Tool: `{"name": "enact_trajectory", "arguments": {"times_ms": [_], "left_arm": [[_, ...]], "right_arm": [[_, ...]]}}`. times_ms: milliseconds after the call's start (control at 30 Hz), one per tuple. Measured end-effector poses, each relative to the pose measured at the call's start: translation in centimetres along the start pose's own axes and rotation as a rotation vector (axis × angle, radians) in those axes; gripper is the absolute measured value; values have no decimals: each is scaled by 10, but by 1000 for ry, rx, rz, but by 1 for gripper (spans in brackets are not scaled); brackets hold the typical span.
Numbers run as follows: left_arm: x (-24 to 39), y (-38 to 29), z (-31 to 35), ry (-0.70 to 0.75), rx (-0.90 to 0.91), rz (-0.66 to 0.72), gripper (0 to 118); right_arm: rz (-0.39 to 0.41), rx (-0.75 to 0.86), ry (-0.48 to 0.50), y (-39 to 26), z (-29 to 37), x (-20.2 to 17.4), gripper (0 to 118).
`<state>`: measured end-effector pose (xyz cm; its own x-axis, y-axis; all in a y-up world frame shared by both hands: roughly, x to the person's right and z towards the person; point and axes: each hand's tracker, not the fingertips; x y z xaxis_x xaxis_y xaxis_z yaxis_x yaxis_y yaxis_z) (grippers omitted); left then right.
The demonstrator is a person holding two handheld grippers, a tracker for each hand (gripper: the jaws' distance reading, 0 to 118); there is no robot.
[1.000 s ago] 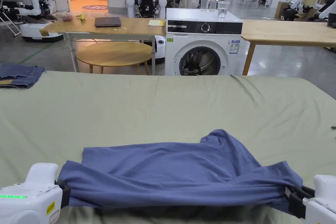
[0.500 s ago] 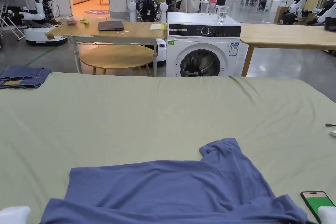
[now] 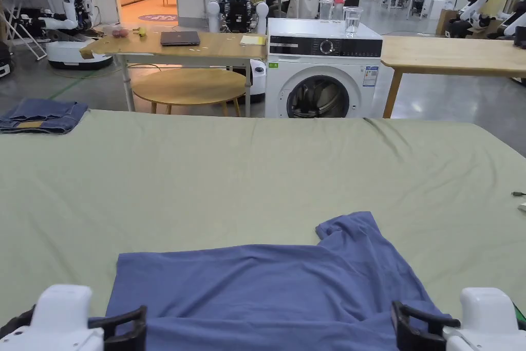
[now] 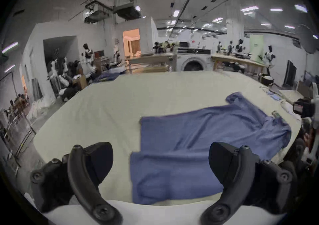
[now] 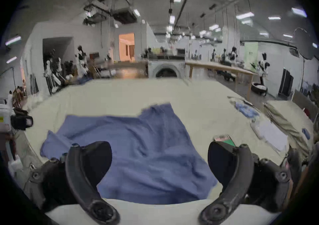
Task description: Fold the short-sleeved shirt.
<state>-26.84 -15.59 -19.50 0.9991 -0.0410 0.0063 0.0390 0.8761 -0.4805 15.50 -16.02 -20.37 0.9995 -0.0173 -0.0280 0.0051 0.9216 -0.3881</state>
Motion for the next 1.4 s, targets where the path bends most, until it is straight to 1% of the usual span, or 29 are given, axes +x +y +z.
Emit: {"name": "enact_trajectory", "arguments": {"times_ms": [33, 67, 100, 133, 167, 200, 233, 267, 300, 367, 467, 600, 633, 700, 733, 833, 1000, 1033, 1067, 1100, 1133, 1167, 1200, 1233, 1267, 1300, 1333, 1367, 1400], "left_arm": [[9, 4, 2, -4, 40, -3, 102], [15, 6, 5, -20, 74, -6, 81], [22, 8, 7, -24, 93, -11, 44], [24, 6, 4, -17, 72, -16, 0], [26, 5, 2, -14, 59, -24, 0], [29, 2, 0, -14, 54, -38, 0], [30, 0, -1, -38, 26, -52, 0], [28, -3, -4, -38, 12, -48, 0], [26, -5, -5, -33, 12, -46, 0], [20, -10, -10, -17, -6, -38, 0], [-3, -16, -32, 0, -72, -2, 0], [-28, -14, -74, 34, -135, 4, 0], [-35, -13, -87, 37, -148, 12, 26], [-45, -5, -114, 37, -186, 4, 102], [-52, -2, -130, 40, -221, -4, 116], [-68, 15, -174, 78, -223, -6, 116], [-78, 37, -257, 96, -348, -27, 115], [-77, 37, -274, 88, -373, -35, 113], [-75, 37, -288, 80, -398, -44, 108], [-72, 34, -299, 74, -426, -57, 97], [-68, 30, -309, 66, -454, -81, 69], [-65, 26, -315, 44, -483, -100, 52], [-57, 25, -308, -7, -479, -93, 43], [-52, 28, -300, 23, -440, -104, 15], [-49, 31, -294, 8, -424, -123, 0], [-47, 34, -287, -7, -417, -117, 0], [-44, 39, -269, 4, -373, -116, 0], [-42, 42, -259, -5, -356, -117, 0], [-40, 45, -251, -13, -352, -114, 0]], "right_arm": [[-16, 30, 30, 3, 2, -9, 107], [-31, 33, 52, 4, 1, -15, 91], [-37, 48, 56, 4, 2, -23, 59], [-23, 60, 29, 2, 2, -29, 4], [-17, 55, 29, 0, 0, -34, 0], [-12, 51, 44, -2, 0, -36, 0], [-16, 25, 100, -2, -1, -37, 0], [-18, 3, 111, -3, -2, -39, 0], [-8, 11, 90, -5, -3, -41, 0], [7, -1, 83, -11, -8, -37, 0], [-11, -29, 91, -14, -18, -32, 0], [-8, -61, 80, -17, -35, -26, 0], [-13, -71, 79, -18, -41, -24, 0], [-23, -92, 76, -17, -51, -21, 0], [-23, -100, 73, -19, -59, -18, 0], [-17, -119, 61, -14, -73, -14, 0], [3, -185, 35, 1, -115, -2, 0], [1, -225, 36, 7, -127, 2, 0], [-1, -243, 19, 13, -139, 6, 0], [-3, -249, 8, 19, -151, 10, 0], [-2, -256, 6, 23, -166, 15, 0], [4, -270, -3, 28, -180, 19, 0], [12, -291, -12, 34, -195, 23, 0], [23, -329, -4, 39, -212, 27, 7], [38, -372, 3, 41, -225, 30, 24], [53, -397, -7, 44, -241, 32, 53], [57, -390, -13, 46, -256, 36, 97], [58, -390, -17, 47, -272, 40, 115], [57, -395, -25, 46, -286, 43, 118]]}}
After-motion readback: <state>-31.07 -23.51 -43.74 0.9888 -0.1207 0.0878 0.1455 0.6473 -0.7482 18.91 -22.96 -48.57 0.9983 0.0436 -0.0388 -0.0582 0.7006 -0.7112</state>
